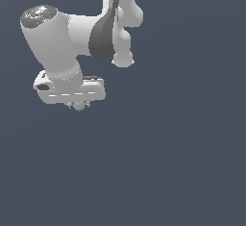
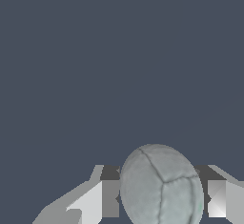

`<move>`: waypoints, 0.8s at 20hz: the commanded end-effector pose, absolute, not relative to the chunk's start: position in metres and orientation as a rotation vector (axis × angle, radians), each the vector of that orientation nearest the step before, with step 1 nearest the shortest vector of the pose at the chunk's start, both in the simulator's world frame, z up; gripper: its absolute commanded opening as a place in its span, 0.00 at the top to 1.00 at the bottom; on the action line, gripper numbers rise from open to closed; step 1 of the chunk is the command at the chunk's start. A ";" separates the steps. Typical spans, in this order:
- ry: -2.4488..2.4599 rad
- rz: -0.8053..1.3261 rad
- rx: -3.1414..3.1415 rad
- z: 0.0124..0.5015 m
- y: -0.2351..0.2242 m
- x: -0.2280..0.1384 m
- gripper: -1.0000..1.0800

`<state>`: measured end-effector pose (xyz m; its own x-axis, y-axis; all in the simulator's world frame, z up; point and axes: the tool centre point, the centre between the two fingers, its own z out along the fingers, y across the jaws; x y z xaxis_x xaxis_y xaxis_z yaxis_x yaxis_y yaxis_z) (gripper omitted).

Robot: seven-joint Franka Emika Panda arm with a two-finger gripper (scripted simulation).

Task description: Pick up the object and move it to a goal position.

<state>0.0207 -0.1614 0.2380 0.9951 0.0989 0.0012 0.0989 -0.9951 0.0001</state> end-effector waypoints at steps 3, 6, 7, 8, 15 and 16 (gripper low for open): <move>0.157 0.000 3.138 0.269 -0.177 0.034 1.00; 0.157 0.000 3.138 0.285 -0.185 0.041 1.00; 0.157 0.000 3.138 0.289 -0.187 0.043 1.00; 0.157 0.000 3.138 0.293 -0.189 0.045 1.00; 0.157 0.000 3.138 0.311 -0.199 0.054 1.00; 0.157 0.000 3.138 0.312 -0.199 0.055 1.00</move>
